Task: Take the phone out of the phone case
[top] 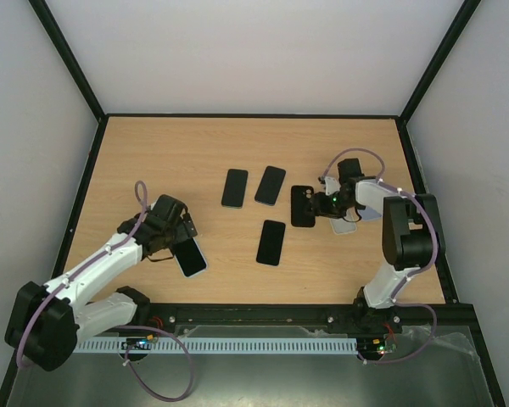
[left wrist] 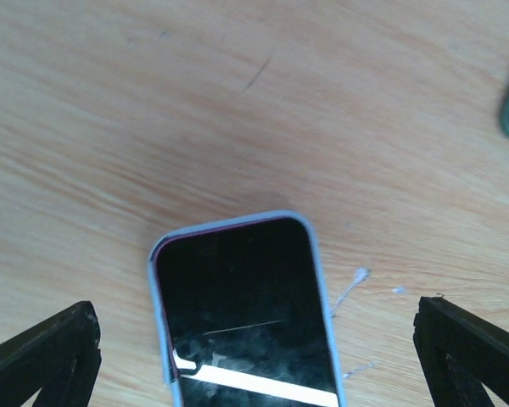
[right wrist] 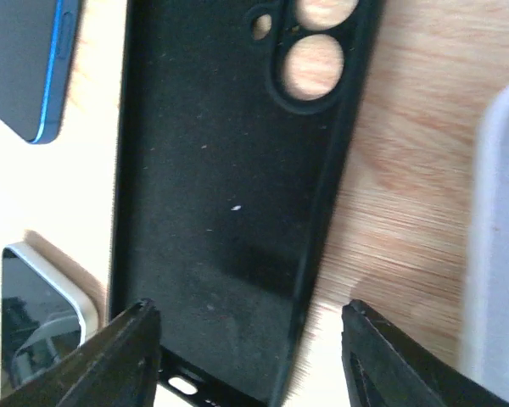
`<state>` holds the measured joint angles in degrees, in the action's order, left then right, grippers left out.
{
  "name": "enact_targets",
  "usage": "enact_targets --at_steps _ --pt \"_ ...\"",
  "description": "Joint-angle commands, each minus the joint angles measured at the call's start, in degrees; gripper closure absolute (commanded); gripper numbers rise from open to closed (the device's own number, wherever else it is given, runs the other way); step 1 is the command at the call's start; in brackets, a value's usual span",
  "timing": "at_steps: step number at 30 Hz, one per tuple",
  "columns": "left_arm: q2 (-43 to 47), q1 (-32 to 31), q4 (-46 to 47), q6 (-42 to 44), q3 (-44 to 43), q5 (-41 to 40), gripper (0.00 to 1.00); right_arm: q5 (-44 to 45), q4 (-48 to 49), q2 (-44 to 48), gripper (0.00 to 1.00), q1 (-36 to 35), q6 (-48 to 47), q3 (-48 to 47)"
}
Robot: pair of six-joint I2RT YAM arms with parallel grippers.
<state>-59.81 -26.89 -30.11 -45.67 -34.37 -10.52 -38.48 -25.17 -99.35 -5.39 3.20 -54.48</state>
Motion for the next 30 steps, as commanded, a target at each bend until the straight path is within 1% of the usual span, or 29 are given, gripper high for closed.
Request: enact_targets --at_steps 1,3,4,6,11,13,17,19,24,30 --pt "-3.4 0.6 -7.1 -6.5 -0.8 -1.3 0.00 6.9 -1.8 3.3 0.42 0.4 0.4 0.2" --pt "-6.4 0.7 -10.4 -8.0 -2.9 -2.5 0.01 7.1 -2.7 6.0 0.40 0.9 -0.3 0.2" --pt "-8.2 0.7 -11.2 -7.2 -4.0 -1.9 0.01 7.4 -3.0 7.7 0.39 1.1 -0.5 0.1" --pt "-10.8 0.7 -11.8 -6.5 -5.5 -1.7 0.01 7.7 -3.5 11.2 0.38 1.5 -1.1 -0.2" --pt "-15.6 0.8 -10.7 -4.3 -7.6 1.2 0.01 3.7 -6.0 21.5 0.38 1.8 -2.9 -1.0" --pt "-17.3 0.8 -10.2 -3.0 -8.7 3.2 0.01 2.2 -4.8 25.6 0.36 1.8 -2.6 0.2" --pt "-20.0 0.8 -11.6 -3.4 -10.8 5.4 0.01 0.7 1.3 32.7 0.28 1.8 -2.1 5.6" --pt "-21.2 0.8 -13.4 -4.2 -11.7 6.0 0.01 0.6 2.5 33.9 0.27 1.8 -2.4 7.0" --pt "-25.7 0.8 -16.2 -4.2 -13.9 6.8 0.01 0.5 2.1 34.1 0.26 1.8 -3.1 6.8" --pt "-29.3 0.8 -16.1 -4.0 -14.1 9.2 0.01 0.7 1.5 33.7 0.26 1.8 -3.6 7.0"
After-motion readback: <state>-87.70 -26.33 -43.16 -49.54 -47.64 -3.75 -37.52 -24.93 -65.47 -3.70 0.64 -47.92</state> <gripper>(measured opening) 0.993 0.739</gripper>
